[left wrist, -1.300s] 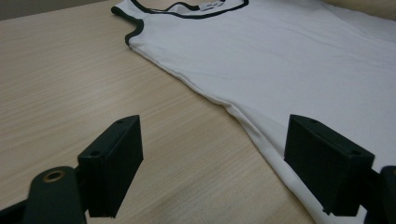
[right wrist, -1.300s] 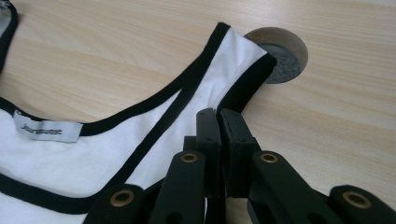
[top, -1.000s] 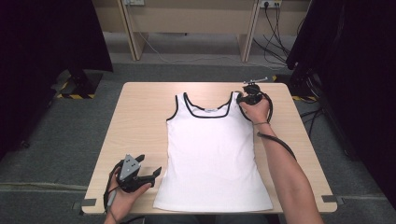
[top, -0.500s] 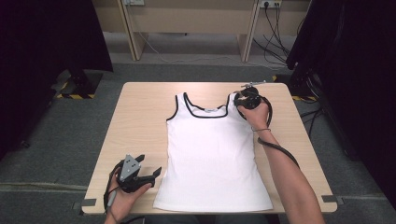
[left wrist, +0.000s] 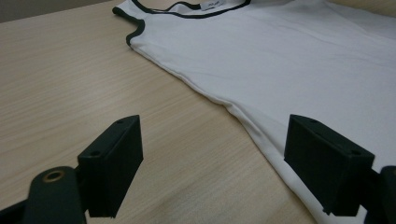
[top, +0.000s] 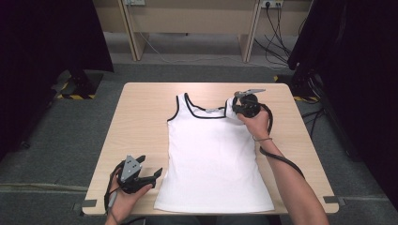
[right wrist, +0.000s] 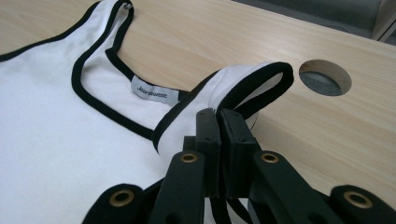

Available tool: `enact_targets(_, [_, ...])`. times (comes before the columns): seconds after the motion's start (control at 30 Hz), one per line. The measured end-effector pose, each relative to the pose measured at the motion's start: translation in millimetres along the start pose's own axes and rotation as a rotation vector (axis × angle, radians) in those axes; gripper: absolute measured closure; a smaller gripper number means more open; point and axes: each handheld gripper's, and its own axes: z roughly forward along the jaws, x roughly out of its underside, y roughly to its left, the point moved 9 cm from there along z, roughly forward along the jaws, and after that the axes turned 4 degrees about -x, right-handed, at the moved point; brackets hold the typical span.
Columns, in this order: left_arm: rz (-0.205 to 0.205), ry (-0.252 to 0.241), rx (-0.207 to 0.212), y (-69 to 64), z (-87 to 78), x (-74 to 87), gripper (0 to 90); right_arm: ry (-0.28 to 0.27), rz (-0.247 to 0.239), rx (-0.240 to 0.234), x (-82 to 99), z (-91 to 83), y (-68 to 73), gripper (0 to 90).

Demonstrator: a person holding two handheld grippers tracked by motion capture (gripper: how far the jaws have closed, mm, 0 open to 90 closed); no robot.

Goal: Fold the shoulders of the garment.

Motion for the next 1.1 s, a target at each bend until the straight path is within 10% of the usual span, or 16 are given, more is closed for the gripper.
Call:
enact_targets(0.57, [0.006, 0.003, -0.001, -0.3, 0.3, 0.1, 18.6, 0.012, -0.132, -0.207, 28.2, -22.7, 51.7, 75.8])
enact_targets(0.73, [0.009, 0.004, -0.002, -0.7, 0.4, 0.2, 18.6, -0.051, -0.063, -0.218, 12.7, -33.1, 41.7, 69.8])
enact_targets(1.1, [0.013, 0.007, -0.001, -1.0, 0.6, 0.3, 18.4, -0.013, -0.024, -0.19, -7.7, -14.1, 36.9, 57.0])
